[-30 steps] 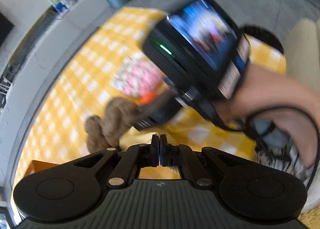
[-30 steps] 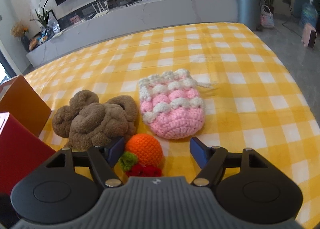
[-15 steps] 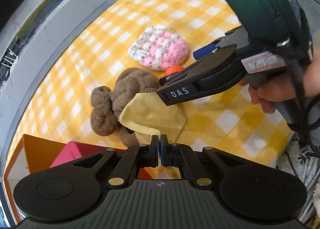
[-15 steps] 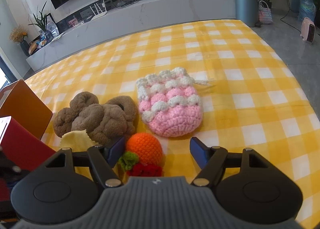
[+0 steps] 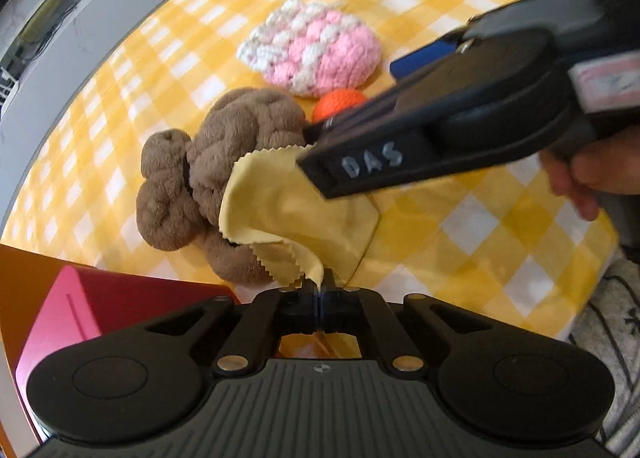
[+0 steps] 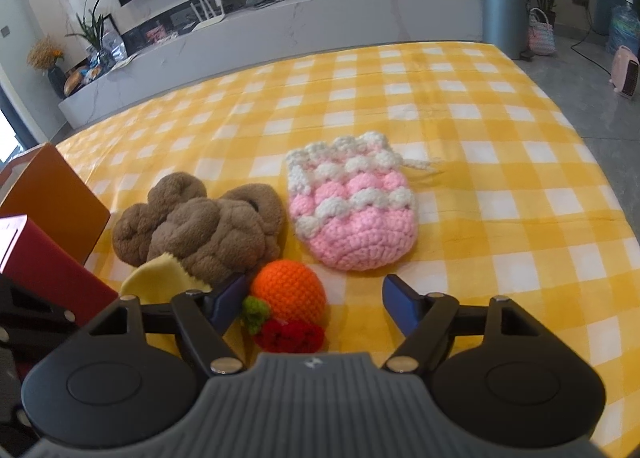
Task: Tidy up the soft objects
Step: 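Lift the yellow cloth with the left tool while the right tool grasps the orange crocheted strawberry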
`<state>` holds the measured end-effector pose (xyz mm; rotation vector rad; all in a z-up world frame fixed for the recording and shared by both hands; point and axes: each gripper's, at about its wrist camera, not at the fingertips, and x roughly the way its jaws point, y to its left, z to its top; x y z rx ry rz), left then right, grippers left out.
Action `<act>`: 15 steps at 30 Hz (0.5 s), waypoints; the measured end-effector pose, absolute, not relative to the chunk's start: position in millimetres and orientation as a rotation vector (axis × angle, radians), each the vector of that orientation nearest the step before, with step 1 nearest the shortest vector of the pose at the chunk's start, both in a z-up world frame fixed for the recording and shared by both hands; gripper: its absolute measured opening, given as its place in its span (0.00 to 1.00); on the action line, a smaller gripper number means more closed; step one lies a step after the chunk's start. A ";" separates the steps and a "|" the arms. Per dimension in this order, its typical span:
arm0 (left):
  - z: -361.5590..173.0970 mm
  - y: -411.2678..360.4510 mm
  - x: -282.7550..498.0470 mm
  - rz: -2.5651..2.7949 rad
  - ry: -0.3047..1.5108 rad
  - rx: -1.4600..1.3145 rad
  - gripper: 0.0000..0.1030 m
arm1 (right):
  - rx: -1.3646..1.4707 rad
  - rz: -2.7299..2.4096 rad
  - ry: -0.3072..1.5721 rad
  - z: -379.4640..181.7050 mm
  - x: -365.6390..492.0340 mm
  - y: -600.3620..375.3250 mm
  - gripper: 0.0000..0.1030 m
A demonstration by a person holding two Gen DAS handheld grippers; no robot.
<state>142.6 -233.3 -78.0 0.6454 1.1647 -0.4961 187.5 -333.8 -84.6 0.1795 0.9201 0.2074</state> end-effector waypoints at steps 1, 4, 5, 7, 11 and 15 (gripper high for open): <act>-72.9 -230.6 141.0 -0.500 1.161 0.633 0.01 | 0.173 0.210 0.923 -85.2 187.3 -332.5 0.74; -50.9 -221.9 132.8 -0.527 1.131 0.594 0.01 | 0.161 0.211 0.930 -86.2 187.0 -329.9 0.75; -42.8 -218.4 129.7 -0.531 1.117 0.587 0.01 | 0.160 0.211 0.931 -86.1 186.9 -329.1 0.75; -26.8 -211.7 124.3 -0.537 1.094 0.573 0.01 | 0.151 0.220 0.933 -85.8 187.4 -326.6 0.74; 3.0 -201.7 122.5 -0.556 1.042 0.525 0.01 | 0.102 0.240 0.943 -87.5 189.9 -315.5 0.73; 12.7 -200.5 124.5 -0.523 0.999 0.537 0.01 | 0.027 0.244 0.951 -90.9 190.8 -302.7 0.54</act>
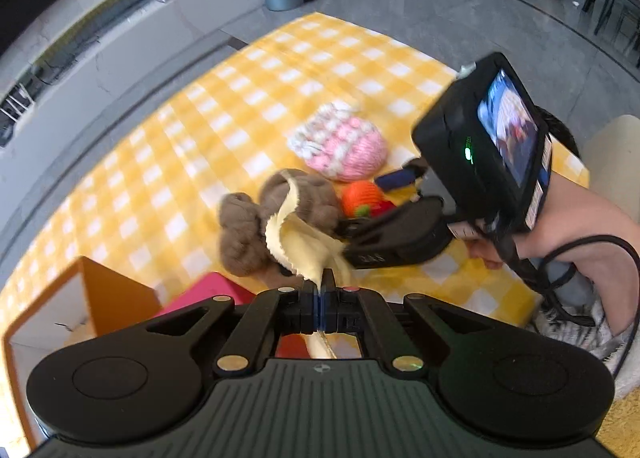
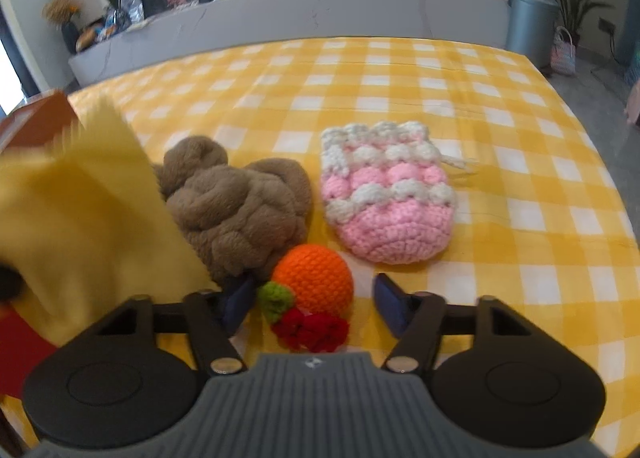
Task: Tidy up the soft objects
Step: 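Lift the yellow cloth with the left tool while the right tool grasps the orange crocheted strawberry, then carry the yellow cloth and orange strawberry over the cardboard box with both tools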
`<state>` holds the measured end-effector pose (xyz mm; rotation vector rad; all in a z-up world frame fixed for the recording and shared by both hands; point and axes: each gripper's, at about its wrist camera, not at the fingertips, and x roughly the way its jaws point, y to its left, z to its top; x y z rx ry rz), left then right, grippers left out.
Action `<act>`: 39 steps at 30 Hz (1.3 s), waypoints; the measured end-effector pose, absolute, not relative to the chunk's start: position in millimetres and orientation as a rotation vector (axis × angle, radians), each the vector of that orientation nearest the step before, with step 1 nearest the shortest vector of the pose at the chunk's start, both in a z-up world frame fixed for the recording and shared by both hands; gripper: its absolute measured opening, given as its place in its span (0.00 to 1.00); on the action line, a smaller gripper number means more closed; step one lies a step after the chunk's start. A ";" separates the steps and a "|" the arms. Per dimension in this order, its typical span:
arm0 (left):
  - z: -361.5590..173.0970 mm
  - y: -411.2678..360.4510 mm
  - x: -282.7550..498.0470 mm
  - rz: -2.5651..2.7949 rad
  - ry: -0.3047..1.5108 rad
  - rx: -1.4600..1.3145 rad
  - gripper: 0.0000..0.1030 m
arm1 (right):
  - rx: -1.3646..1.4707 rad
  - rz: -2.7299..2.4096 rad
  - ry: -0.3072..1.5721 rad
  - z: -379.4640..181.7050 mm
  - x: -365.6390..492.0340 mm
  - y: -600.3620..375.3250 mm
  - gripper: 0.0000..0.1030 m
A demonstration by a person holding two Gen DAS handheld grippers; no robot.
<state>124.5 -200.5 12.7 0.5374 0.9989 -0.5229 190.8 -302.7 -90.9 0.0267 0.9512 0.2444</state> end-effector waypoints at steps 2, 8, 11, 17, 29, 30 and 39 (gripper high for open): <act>11.3 -203.1 123.2 -0.498 0.985 0.564 0.01 | -0.018 0.258 0.940 -90.9 188.8 -296.7 0.47; 13.5 -202.3 124.6 -0.510 0.958 0.571 0.01 | 0.019 0.259 0.952 -88.8 185.6 -302.0 0.46; 16.1 -202.1 123.3 -0.513 0.938 0.561 0.01 | 0.025 0.243 0.946 -85.1 179.6 -306.1 0.46; 24.9 -201.4 115.3 -0.495 0.858 0.541 0.01 | 0.034 0.183 0.916 -73.9 171.8 -314.8 0.46; 68.8 -162.1 114.7 -0.496 0.748 0.368 0.01 | 0.101 0.120 0.727 -20.9 140.5 -306.5 0.46; 72.9 -157.4 113.8 -0.489 0.735 0.356 0.01 | 0.144 0.107 0.723 -19.0 140.3 -307.2 0.46; 104.3 -96.3 104.0 -0.413 0.615 0.223 0.01 | 0.164 0.111 0.556 29.7 114.2 -278.9 0.46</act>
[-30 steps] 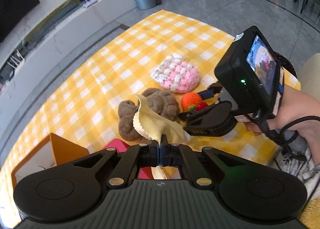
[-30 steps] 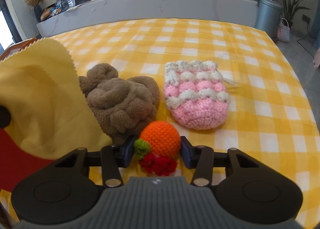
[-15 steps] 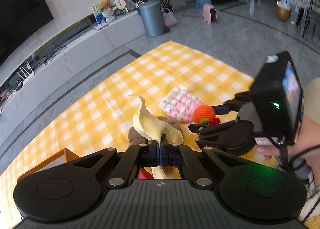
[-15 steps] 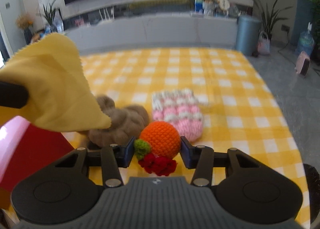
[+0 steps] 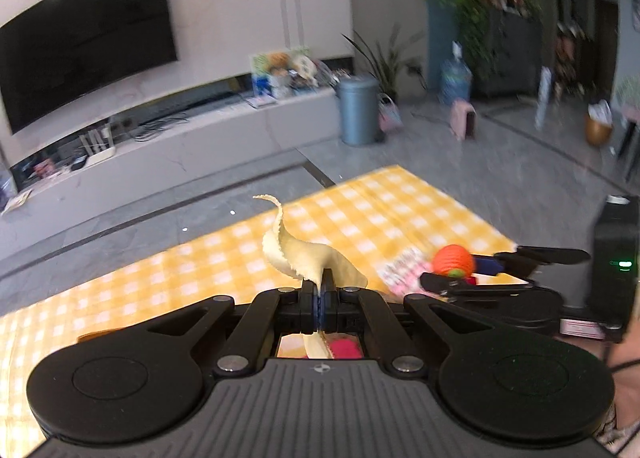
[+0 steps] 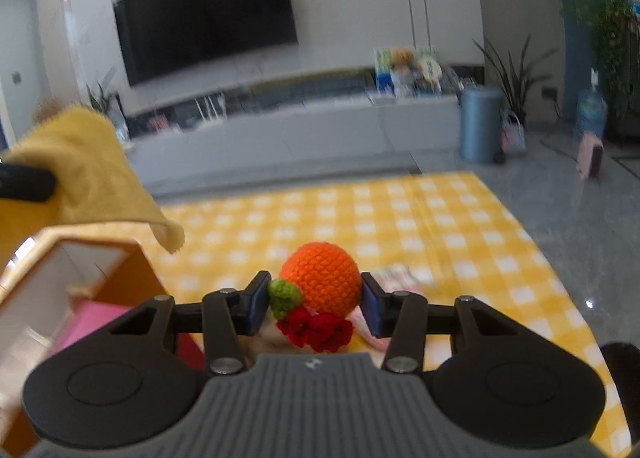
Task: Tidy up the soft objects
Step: 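Carry the yellow cloth and orange strawberry over the cardboard box with both tools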
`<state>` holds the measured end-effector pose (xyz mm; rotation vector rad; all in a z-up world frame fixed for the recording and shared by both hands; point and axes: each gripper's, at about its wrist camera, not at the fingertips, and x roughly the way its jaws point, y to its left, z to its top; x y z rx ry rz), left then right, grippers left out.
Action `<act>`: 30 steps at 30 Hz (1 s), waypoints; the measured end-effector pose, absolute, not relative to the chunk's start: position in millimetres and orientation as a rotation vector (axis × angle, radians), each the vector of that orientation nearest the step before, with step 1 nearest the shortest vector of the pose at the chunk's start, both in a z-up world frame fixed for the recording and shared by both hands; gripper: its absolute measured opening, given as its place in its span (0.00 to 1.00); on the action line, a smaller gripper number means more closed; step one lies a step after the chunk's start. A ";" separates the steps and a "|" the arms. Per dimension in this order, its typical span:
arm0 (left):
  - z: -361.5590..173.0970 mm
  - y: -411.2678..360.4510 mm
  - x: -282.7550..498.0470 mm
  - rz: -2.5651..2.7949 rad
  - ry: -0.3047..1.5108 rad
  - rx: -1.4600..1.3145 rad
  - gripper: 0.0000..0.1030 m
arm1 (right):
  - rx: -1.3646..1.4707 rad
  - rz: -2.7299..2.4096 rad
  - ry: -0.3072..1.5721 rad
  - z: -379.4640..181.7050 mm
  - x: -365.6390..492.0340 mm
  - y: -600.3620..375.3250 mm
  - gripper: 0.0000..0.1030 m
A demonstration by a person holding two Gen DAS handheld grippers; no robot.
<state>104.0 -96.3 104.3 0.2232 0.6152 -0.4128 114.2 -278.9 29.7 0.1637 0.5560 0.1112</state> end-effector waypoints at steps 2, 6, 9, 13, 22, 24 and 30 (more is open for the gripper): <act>107.0 -81.6 102.9 -0.410 0.612 0.204 0.01 | 0.197 0.112 0.506 43.7 106.5 -273.8 0.46; 109.0 -49.8 98.4 -0.368 0.590 0.152 0.01 | 0.180 0.151 0.430 70.3 90.1 -252.4 0.46; 108.6 -25.0 96.3 -0.319 0.575 0.103 0.01 | 0.163 0.198 0.385 88.6 79.5 -235.0 0.46; 105.3 8.1 90.1 -0.273 0.574 0.033 0.01 | 0.136 0.255 0.330 108.4 66.5 -210.0 0.46; 78.1 65.2 75.1 -0.164 0.561 -0.097 0.01 | 0.060 0.389 0.282 132.4 42.7 -151.2 0.46; 68.5 76.3 78.0 -0.151 0.572 -0.116 0.01 | 0.028 0.413 0.288 132.4 41.4 -135.3 0.46; 53.6 102.7 76.9 -0.128 0.583 -0.163 0.01 | -0.048 0.477 0.349 122.0 53.4 -91.6 0.46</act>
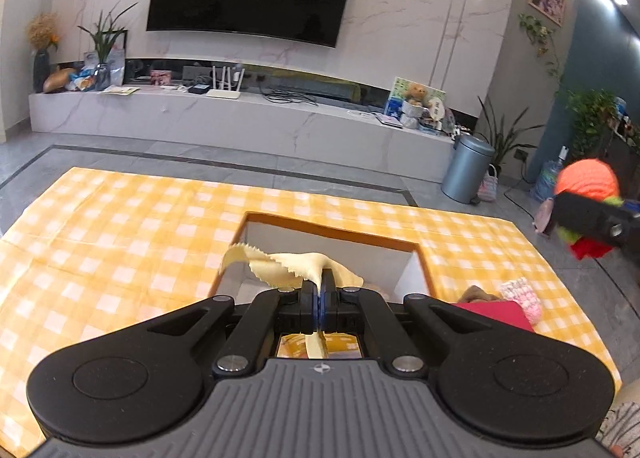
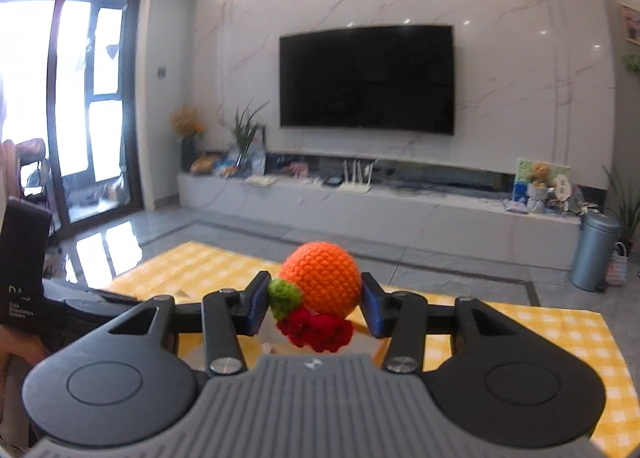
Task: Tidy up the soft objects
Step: 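Carry the yellow cloth and orange strawberry over the cardboard box with both tools, then open the right tool to drop the strawberry while the left tool releases the cloth into the box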
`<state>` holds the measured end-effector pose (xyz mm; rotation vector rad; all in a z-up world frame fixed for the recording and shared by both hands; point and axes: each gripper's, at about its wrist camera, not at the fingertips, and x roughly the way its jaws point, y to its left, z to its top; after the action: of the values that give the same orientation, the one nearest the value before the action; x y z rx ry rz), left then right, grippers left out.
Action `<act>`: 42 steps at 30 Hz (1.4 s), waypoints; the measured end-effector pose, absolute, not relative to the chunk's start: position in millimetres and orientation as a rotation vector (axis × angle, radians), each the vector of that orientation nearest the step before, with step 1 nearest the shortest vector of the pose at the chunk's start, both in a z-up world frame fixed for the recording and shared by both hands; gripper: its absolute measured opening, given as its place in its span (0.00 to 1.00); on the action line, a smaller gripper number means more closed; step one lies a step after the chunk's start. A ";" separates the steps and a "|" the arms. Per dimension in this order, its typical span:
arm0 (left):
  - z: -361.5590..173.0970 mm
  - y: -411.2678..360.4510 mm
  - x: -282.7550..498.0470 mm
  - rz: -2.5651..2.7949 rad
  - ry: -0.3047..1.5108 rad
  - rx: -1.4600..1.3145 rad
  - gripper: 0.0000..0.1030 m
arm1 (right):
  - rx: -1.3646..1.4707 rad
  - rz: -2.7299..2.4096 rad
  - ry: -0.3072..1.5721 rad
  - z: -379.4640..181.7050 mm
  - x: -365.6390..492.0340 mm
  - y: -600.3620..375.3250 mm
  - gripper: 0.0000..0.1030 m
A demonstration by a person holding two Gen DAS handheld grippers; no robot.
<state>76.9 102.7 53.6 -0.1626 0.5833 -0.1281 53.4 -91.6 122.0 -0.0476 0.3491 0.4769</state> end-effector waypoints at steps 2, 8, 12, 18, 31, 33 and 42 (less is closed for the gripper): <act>51.4 105.7 75.9 -0.134 0.574 -0.161 0.01 | -0.089 0.484 0.374 116.8 60.6 -75.4 0.46; 45.9 118.0 73.5 -0.161 0.568 -0.207 0.01 | -0.208 0.496 0.481 93.4 98.6 -34.8 0.46; 41.4 126.3 76.4 -0.171 0.553 -0.233 0.01 | -0.298 0.482 0.572 67.2 129.5 -14.2 0.46; 37.5 138.9 81.1 -0.165 0.555 -0.289 0.01 | -0.394 0.407 0.704 28.9 178.5 5.3 0.46; 31.0 143.0 81.8 -0.168 0.596 -0.295 0.01 | -0.824 0.387 0.886 -37.1 169.3 34.2 0.46; 31.3 142.7 80.7 -0.207 0.600 -0.316 0.01 | -0.859 0.369 0.882 -42.9 168.8 33.7 0.46; 25.3 140.0 89.6 -0.196 0.619 -0.324 0.01 | -0.780 0.398 0.786 -24.5 156.7 24.3 0.91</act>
<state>89.6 140.0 25.3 -0.3243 0.6187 -0.1955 156.7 24.3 -24.5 -0.7796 0.7863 0.3983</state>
